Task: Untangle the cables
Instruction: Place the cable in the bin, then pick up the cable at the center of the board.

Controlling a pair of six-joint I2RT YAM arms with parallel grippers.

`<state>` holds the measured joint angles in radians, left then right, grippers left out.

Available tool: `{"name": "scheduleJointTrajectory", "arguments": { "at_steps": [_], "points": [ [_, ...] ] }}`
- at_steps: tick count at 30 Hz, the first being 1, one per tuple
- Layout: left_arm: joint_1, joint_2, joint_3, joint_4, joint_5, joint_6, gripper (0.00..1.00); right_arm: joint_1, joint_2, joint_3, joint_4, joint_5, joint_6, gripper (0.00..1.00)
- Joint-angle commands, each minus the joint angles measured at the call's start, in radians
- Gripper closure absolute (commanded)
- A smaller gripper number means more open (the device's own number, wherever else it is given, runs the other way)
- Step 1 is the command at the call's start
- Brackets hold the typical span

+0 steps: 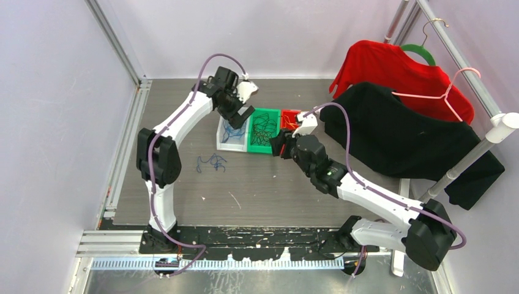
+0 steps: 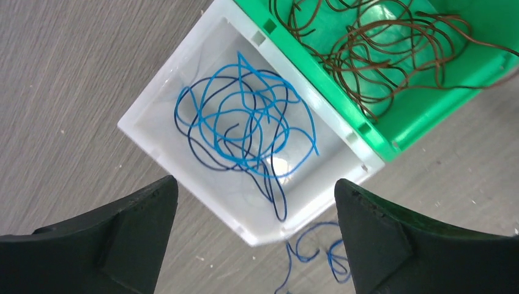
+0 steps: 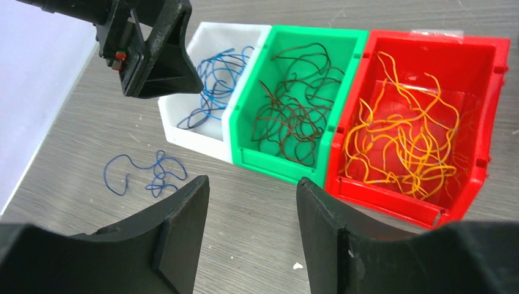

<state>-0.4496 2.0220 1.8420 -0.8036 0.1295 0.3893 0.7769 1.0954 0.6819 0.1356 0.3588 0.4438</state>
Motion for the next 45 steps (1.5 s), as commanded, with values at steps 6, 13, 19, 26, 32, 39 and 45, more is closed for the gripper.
{"name": "scheduleJointTrajectory", "arguments": {
  "at_steps": [6, 13, 19, 26, 32, 39, 45],
  "points": [
    [0.076, -0.160, 0.219, -0.361, 0.120, -0.063, 0.00, 0.002, 0.116, 0.200, -0.073, -0.180, -0.061, 0.29],
    [0.285, -0.318, 0.197, -0.526, 0.202, -0.078, 0.00, 0.134, 0.518, 0.467, -0.129, -0.290, -0.096, 0.21],
    [0.381, -0.473, 0.021, -0.621, 0.200, 0.014, 0.00, 0.194, 0.819, 0.704, -0.244, -0.345, -0.086, 0.15],
    [0.423, -0.587, -0.121, -0.597, 0.223, 0.025, 0.00, 0.198, 1.037, 0.888, -0.291, -0.273, -0.095, 0.21],
    [0.434, -0.590, -0.123, -0.601, 0.205, 0.041, 0.00, 0.201, 1.067, 0.918, -0.309, -0.255, -0.108, 0.58],
    [0.443, -0.566, -0.130, -0.552, 0.102, 0.041, 0.00, 0.187, 0.901, 0.879, -0.361, -0.285, -0.154, 0.99],
    [0.443, -0.569, -0.158, -0.517, 0.070, 0.036, 0.00, 0.101, 0.732, 0.908, -0.436, -0.281, -0.183, 0.99]
  ]
}}
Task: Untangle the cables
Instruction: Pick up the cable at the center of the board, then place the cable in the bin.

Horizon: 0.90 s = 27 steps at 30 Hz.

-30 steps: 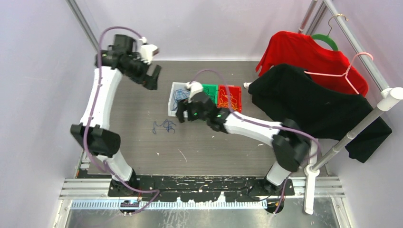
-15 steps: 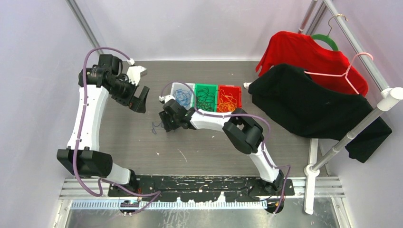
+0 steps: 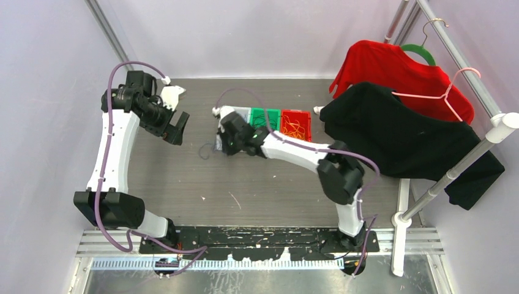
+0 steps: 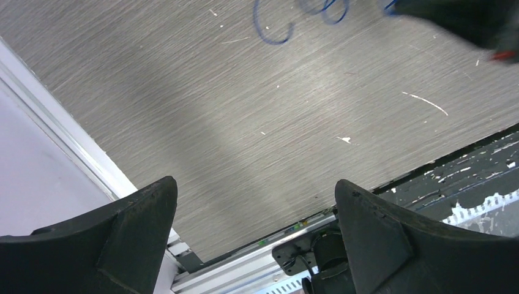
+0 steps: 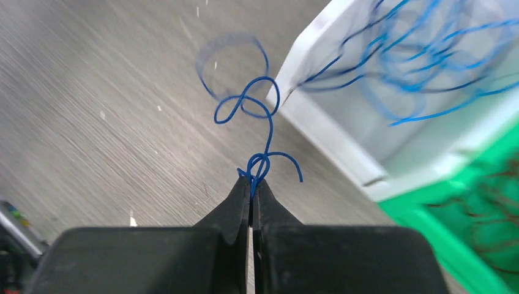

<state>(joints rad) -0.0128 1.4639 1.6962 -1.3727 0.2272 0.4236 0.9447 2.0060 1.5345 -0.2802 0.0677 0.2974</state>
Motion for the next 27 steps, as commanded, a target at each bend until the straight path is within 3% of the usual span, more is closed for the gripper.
{"name": "scheduleJointTrajectory", "arguments": {
  "at_steps": [1, 12, 27],
  "points": [
    [0.007, -0.013, -0.015, 0.055, -0.026, 0.000, 0.00, -0.082, -0.190, 0.066, -0.032, 0.018, -0.044, 0.99],
    [0.007, -0.021, -0.029, 0.068, -0.045, 0.007, 0.00, -0.180, -0.196, 0.080, -0.028, 0.088, -0.083, 0.99],
    [0.007, -0.021, -0.032, 0.077, -0.031, -0.003, 0.00, -0.193, -0.005, 0.235, -0.089, 0.093, -0.057, 0.96]
  ]
}}
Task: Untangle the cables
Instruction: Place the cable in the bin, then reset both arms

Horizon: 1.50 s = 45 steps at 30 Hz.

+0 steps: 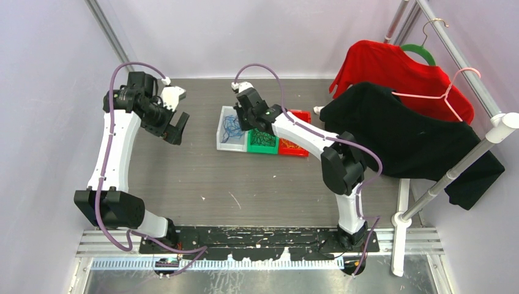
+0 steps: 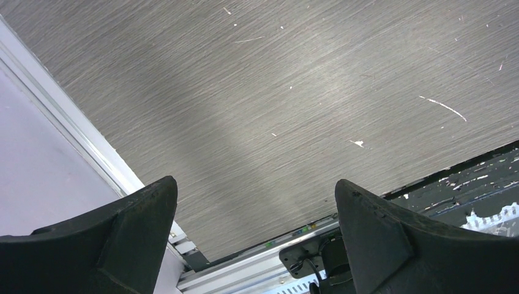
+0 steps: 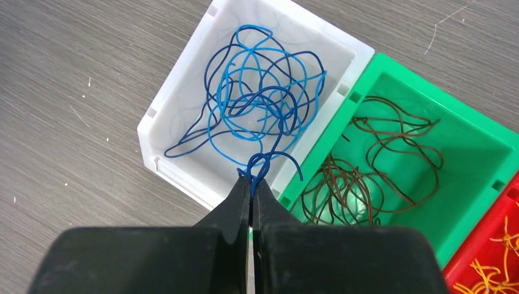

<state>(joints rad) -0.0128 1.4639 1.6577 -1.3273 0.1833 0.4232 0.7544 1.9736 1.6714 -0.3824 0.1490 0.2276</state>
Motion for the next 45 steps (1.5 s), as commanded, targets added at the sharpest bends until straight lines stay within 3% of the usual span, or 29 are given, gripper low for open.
{"name": "scheduleJointTrajectory", "arguments": {
  "at_steps": [1, 9, 13, 21, 31, 33, 39, 42, 45],
  "points": [
    [0.007, -0.022, 0.007, 0.030, 0.014, -0.004, 0.00, -0.002, 0.049, 0.117, 0.006, 0.011, 0.017, 0.96],
    [0.005, -0.027, 0.014, 0.029, 0.014, -0.001, 0.00, -0.003, 0.201, 0.250, -0.004, 0.000, 0.055, 0.94],
    [0.007, -0.022, 0.017, 0.035, 0.026, -0.014, 0.00, -0.001, 0.259, 0.284, 0.000, 0.001, 0.068, 0.89],
    [0.007, -0.024, 0.003, 0.051, 0.028, -0.028, 0.00, -0.002, 0.231, 0.290, -0.013, 0.020, 0.049, 0.45],
    [0.007, -0.016, 0.026, 0.091, 0.044, -0.063, 0.00, -0.002, -0.032, 0.220, -0.020, -0.007, 0.020, 0.16],
    [0.007, -0.024, 0.011, 0.118, 0.050, -0.074, 0.00, -0.002, -0.119, 0.153, -0.012, 0.024, 0.013, 0.01],
    [0.040, -0.094, -0.156, 0.373, 0.097, -0.164, 0.00, -0.091, -0.448, -0.249, 0.093, 0.221, 0.031, 0.00],
    [0.082, -0.136, -0.333, 0.652, 0.134, -0.250, 0.00, -0.216, -0.607, -0.475, 0.117, 0.328, 0.135, 0.00],
    [0.096, -0.175, -0.576, 0.968, 0.177, -0.314, 0.00, -0.322, -0.728, -0.677, 0.193, 0.529, 0.189, 0.00]
  ]
}}
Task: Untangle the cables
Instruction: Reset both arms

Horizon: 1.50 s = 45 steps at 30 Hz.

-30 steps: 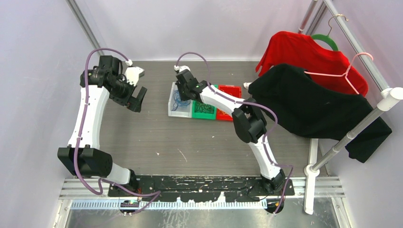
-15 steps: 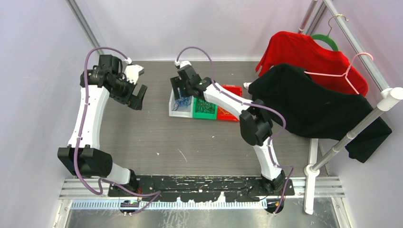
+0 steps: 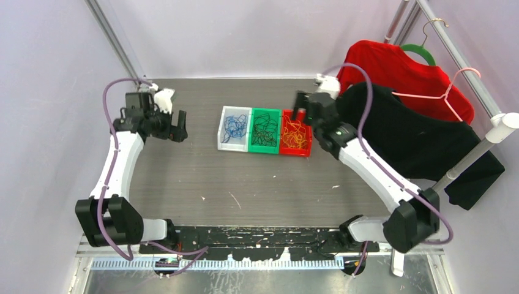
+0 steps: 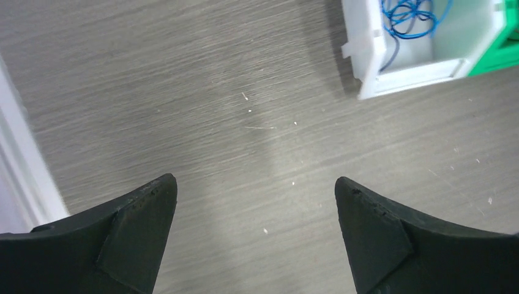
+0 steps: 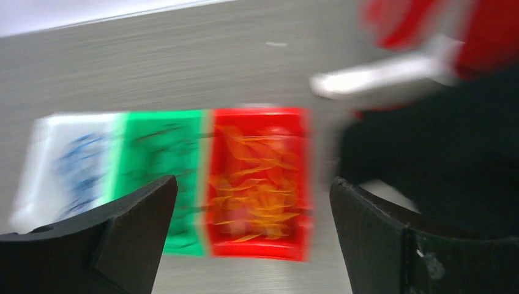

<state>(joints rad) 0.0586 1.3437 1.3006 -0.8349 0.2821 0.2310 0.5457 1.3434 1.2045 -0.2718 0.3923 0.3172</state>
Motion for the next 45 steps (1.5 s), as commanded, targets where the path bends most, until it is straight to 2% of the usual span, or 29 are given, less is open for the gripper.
{"name": "scheduleJointTrajectory", "arguments": {
  "at_steps": [1, 4, 6, 10, 14, 17, 19, 20, 22, 25, 26, 27, 29, 45],
  "points": [
    [0.024, -0.062, -0.293, 0.579, 0.087, -0.144, 0.00, -0.136, -0.133, -0.285, 0.139, 0.351, 0.092, 0.00],
    [0.024, -0.052, -0.525, 0.874, 0.112, -0.204, 0.00, -0.191, -0.214, -0.486, 0.405, 0.544, -0.018, 0.00],
    [0.024, -0.029, -0.624, 1.055, 0.099, -0.240, 0.00, -0.227, -0.222, -0.572, 0.536, 0.596, -0.089, 0.00],
    [0.024, 0.035, -0.784, 1.369, 0.082, -0.243, 0.00, -0.307, -0.140, -0.632, 0.644, 0.651, -0.097, 0.00],
    [0.022, 0.083, -0.893, 1.581, 0.034, -0.251, 0.00, -0.356, -0.080, -0.777, 0.915, 0.595, -0.098, 0.00],
    [0.021, 0.149, -0.981, 1.789, 0.015, -0.256, 0.00, -0.388, -0.032, -0.833, 1.022, 0.493, -0.110, 0.00],
    [0.021, 0.227, -1.039, 2.017, -0.002, -0.271, 0.00, -0.409, 0.020, -0.859, 1.089, 0.445, -0.114, 0.00],
    [0.021, 0.245, -1.051, 2.046, -0.011, -0.278, 0.00, -0.416, 0.041, -0.876, 1.110, 0.407, -0.101, 0.00],
    [0.022, 0.189, -1.050, 1.951, -0.037, -0.275, 0.00, -0.419, 0.097, -0.913, 1.238, 0.344, -0.134, 0.00],
    [0.021, 0.221, -1.034, 1.966, -0.071, -0.295, 0.00, -0.421, 0.172, -0.898, 1.292, 0.217, -0.190, 0.00],
    [0.021, 0.223, -0.996, 1.915, -0.067, -0.297, 0.00, -0.450, 0.184, -0.907, 1.289, 0.155, -0.165, 0.00],
    [0.011, 0.210, -0.962, 1.830, -0.067, -0.279, 0.00, -0.456, 0.231, -0.917, 1.380, 0.130, -0.195, 0.00],
    [-0.044, 0.195, -0.928, 1.725, -0.138, -0.241, 0.00, -0.482, 0.204, -0.865, 1.229, 0.092, -0.160, 0.00],
    [-0.049, 0.200, -0.934, 1.749, -0.148, -0.242, 0.00, -0.509, 0.206, -0.865, 1.226, 0.060, -0.148, 0.00]
  ]
}}
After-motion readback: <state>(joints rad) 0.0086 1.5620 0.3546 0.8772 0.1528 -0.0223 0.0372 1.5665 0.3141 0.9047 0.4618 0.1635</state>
